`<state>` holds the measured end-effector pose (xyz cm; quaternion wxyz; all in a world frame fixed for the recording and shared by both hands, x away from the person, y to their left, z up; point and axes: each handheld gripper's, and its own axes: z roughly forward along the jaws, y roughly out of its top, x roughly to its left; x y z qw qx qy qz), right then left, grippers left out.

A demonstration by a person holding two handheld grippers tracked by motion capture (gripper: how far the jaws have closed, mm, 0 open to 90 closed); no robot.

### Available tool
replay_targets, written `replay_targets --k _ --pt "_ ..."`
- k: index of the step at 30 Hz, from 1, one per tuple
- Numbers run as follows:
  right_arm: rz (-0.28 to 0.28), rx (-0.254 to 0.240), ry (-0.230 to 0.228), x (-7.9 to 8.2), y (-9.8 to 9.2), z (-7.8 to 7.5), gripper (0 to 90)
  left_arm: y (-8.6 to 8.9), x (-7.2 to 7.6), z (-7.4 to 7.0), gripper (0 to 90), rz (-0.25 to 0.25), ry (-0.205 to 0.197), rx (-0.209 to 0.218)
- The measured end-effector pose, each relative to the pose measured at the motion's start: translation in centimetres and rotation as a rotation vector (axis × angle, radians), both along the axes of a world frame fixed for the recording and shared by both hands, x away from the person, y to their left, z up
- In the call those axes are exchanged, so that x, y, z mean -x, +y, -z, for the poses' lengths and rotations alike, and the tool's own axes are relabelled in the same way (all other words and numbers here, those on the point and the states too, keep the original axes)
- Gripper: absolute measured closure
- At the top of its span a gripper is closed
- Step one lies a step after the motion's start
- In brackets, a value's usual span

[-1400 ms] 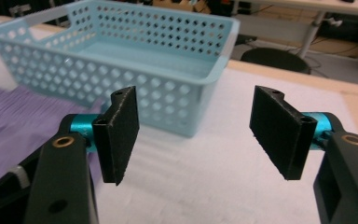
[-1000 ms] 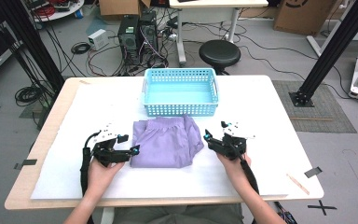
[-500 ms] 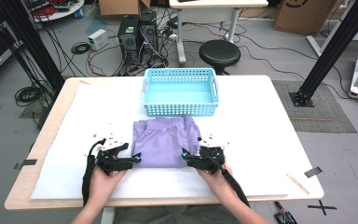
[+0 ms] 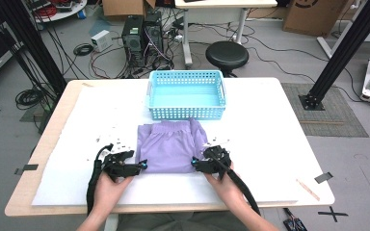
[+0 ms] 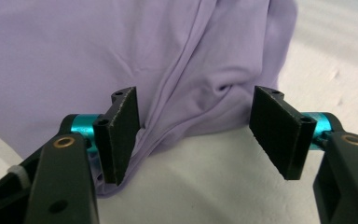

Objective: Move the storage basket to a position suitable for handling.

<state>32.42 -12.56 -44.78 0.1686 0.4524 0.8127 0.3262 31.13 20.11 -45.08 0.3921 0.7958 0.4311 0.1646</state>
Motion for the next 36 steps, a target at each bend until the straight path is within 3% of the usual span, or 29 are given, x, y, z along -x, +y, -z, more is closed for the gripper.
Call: replay_targets --k 7,10,16,23,26,30,36 --pt "0.013 -0.039 0.023 -0.4 0.0 0.0 30.2 -0.2 -0.1 0.0 32.7 -0.012 0.011 0.02" --pt "0.017 -0.017 0.015 -0.5 0.4 0.0 31.0 -0.5 -0.1 0.0 33.0 -0.029 0.019 0.024" --pt "-0.027 -0.018 -0.013 -0.1 0.7 -0.1 54.2 -0.8 0.0 -0.1 40.0 -0.062 0.029 0.036" --pt "-0.08 -0.03 -0.014 -0.1 1.2 -0.1 70.7 -1.6 -0.1 -0.1 51.0 -0.077 0.033 0.053" --pt "-0.086 -0.036 -0.01 -0.2 1.1 -0.1 76.7 -1.6 -0.4 -0.1 57.9 -0.071 0.044 0.081" --pt "-0.102 -0.042 -0.009 -0.1 0.9 -0.1 83.7 -2.0 -0.8 0.0 77.4 -0.026 0.076 0.126" --pt "-0.106 -0.035 -0.021 0.4 0.0 -0.1 85.3 -3.2 -1.0 -0.1 81.4 0.023 0.075 0.116"
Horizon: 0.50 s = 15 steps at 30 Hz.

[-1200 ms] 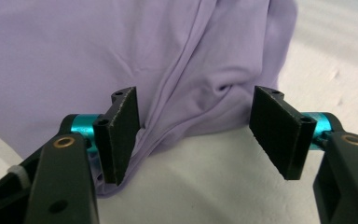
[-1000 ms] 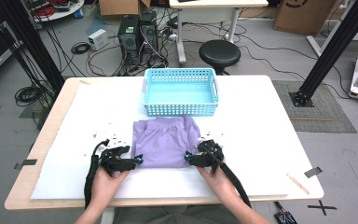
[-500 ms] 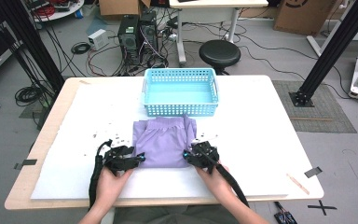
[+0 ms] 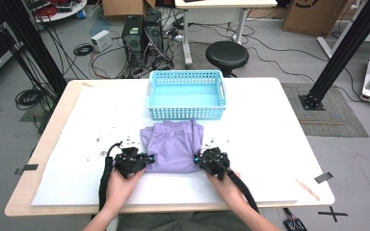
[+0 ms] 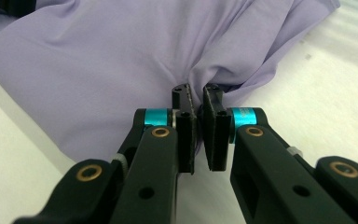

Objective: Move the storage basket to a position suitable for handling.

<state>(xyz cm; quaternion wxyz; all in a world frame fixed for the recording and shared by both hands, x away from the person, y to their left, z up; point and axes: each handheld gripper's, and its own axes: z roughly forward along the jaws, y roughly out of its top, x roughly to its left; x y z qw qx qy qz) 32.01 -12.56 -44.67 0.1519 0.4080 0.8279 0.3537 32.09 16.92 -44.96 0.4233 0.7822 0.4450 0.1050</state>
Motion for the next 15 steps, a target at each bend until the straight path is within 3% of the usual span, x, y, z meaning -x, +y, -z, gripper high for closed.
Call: replay_targets --k 8,15 --pt "0.036 -0.012 0.003 0.6 -2.4 -0.4 85.3 -1.9 0.2 0.0 81.5 0.063 -0.004 -0.004" --pt "0.042 -0.01 0.005 2.2 -4.5 -0.4 85.2 -3.6 0.8 0.1 81.5 0.118 -0.001 0.003"
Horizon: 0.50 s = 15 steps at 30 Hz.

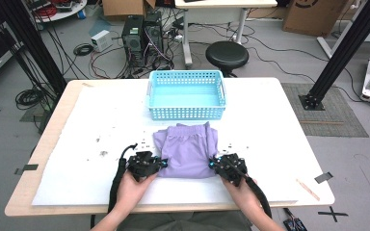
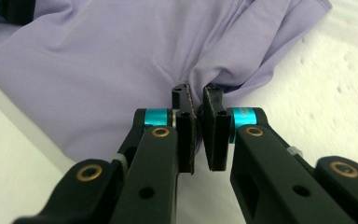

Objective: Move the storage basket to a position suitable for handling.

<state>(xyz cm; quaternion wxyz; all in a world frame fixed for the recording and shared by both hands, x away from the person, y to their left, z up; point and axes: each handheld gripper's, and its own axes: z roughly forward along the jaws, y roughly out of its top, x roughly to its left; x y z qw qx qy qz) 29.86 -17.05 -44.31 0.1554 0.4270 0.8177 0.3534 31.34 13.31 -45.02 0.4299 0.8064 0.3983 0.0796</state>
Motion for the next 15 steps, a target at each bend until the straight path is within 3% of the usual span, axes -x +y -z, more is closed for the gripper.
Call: replay_targets --k 2,8,15 --pt "-0.004 0.0 -0.003 0.5 -0.6 -0.1 85.2 -0.3 0.2 0.0 81.6 0.001 0.003 0.008" --pt "0.001 -0.004 0.002 1.9 -2.2 0.0 85.1 -1.6 2.1 0.0 81.6 0.069 0.004 0.004" --pt "-0.006 0.013 -0.008 3.8 -3.1 0.0 85.0 -2.1 3.6 0.0 81.6 0.111 0.011 0.01"
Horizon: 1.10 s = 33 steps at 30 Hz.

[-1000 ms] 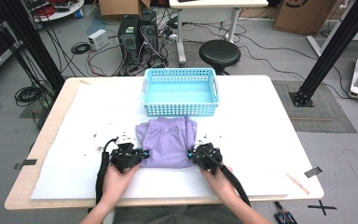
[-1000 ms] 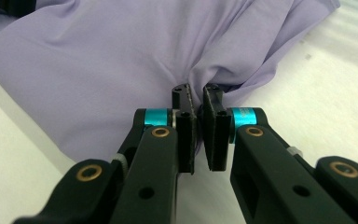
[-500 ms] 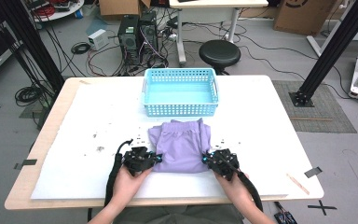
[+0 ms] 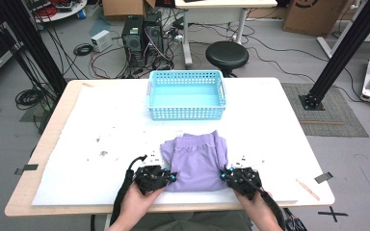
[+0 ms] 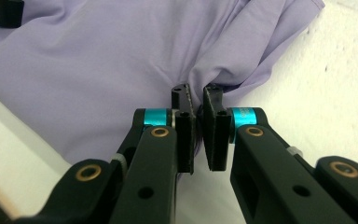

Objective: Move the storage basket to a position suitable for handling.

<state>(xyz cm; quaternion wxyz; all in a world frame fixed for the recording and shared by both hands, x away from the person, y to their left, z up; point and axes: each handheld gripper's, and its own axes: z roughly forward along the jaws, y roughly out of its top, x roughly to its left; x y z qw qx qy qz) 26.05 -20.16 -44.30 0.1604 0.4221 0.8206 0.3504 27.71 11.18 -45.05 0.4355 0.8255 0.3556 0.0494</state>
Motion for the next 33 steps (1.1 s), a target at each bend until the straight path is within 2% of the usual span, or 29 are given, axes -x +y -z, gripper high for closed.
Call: replay_targets --k 6,13,15,16,17,19,20,22,23,27,28,29,33 --pt "-0.004 -0.008 0.009 1.4 -0.5 0.1 84.8 -0.2 0.9 0.0 81.6 0.019 -0.002 0.001" --pt "-0.014 -0.002 0.002 2.0 -0.5 0.3 84.4 -0.2 1.3 0.0 81.5 0.025 -0.008 -0.005" --pt "-0.009 -0.002 -0.001 2.0 -0.6 0.3 81.7 -0.1 1.4 0.0 80.4 0.023 -0.009 -0.005" --pt "-0.009 -0.002 -0.001 2.0 -0.6 0.3 81.7 -0.1 1.4 0.0 74.5 0.023 -0.009 -0.005" --pt "-0.002 -0.004 -0.021 2.0 -0.6 0.2 71.5 0.0 1.2 0.0 63.7 0.02 -0.007 -0.009" --pt "0.006 -0.008 -0.063 1.9 -0.8 -0.1 60.8 0.1 1.2 -0.1 52.0 0.015 -0.012 -0.01" --pt "0.014 -0.017 -0.079 1.8 -0.9 -0.4 56.6 0.3 1.0 -0.3 47.7 -0.004 -0.034 -0.027" --pt "0.015 -0.028 -0.095 1.6 -1.0 -0.6 53.4 0.5 0.8 -0.5 45.4 0.001 -0.045 -0.028" --pt "0.015 -0.04 -0.128 1.1 -1.4 -1.1 48.1 0.7 0.6 -0.7 42.4 0.0 -0.054 -0.027" --pt "0.006 -0.089 -0.155 -0.5 -2.1 -1.9 43.8 1.9 -0.9 -1.8 39.8 -0.016 -0.125 -0.017" --pt "0.004 -0.098 -0.166 -1.0 -2.2 -2.1 42.6 1.9 -0.9 -1.8 38.5 -0.016 -0.125 -0.017" --pt "0.001 -0.109 -0.173 -1.5 -2.4 -2.4 40.5 2.5 -1.9 -2.4 37.1 -0.021 -0.169 -0.022" --pt "0.01 -0.149 -0.179 -4.1 -3.1 -3.4 36.9 3.9 -4.1 -3.4 33.7 -0.065 -0.213 0.026"
